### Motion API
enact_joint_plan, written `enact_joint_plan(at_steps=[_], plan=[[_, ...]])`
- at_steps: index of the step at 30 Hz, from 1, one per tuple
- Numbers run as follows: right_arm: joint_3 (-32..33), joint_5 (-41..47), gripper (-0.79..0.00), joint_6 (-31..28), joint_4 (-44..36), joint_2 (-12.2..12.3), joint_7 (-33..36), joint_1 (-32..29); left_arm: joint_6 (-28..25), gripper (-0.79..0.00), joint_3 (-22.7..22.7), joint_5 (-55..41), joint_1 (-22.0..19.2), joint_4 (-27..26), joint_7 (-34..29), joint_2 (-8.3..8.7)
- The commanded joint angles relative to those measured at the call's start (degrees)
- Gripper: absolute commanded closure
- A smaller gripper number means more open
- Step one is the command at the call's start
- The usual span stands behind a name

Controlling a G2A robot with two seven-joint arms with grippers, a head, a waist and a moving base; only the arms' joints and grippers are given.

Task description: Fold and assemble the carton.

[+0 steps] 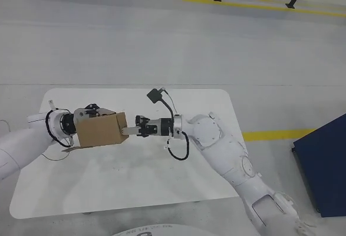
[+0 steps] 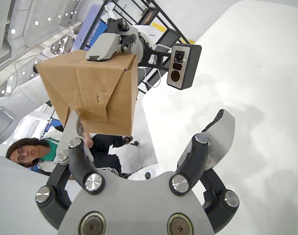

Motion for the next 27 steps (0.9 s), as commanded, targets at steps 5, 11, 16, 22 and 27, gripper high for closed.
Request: enact_joint_plan(at_steps=[5, 11, 16, 22, 27], plan=[[-2.9, -1.9, -0.785, 2.5, 2.0, -0.8, -1.7, 2.6, -0.1, 0.0, 0.0, 1.2, 0.0, 0.4, -0.1, -0.57], [-4.1, -3.9, -0.785, 4.9, 3.0, -1.3, -4.6, 3.7, -0.5, 0.0, 0.0, 1.6, 0.0, 0.8, -0.5, -0.67], [-2.3, -2.5, -0.785, 3.2, 2.3, -0.9, -4.1, 2.8, -0.8, 0.0, 0.0, 0.8, -0.1, 1.1, -0.8, -0.58], [5.3, 2.7, -0.785, -2.2, 0.5, 0.8, -1.6, -1.7, -1.3, 0.0, 0.0, 0.5, -0.6, 2.2, -1.3, -0.18], [12.1, 6.2, -0.785, -5.6, -1.8, 2.2, -0.6, -6.5, -0.6, 0.0, 0.0, 5.2, -2.4, 5.0, -0.6, -0.05]])
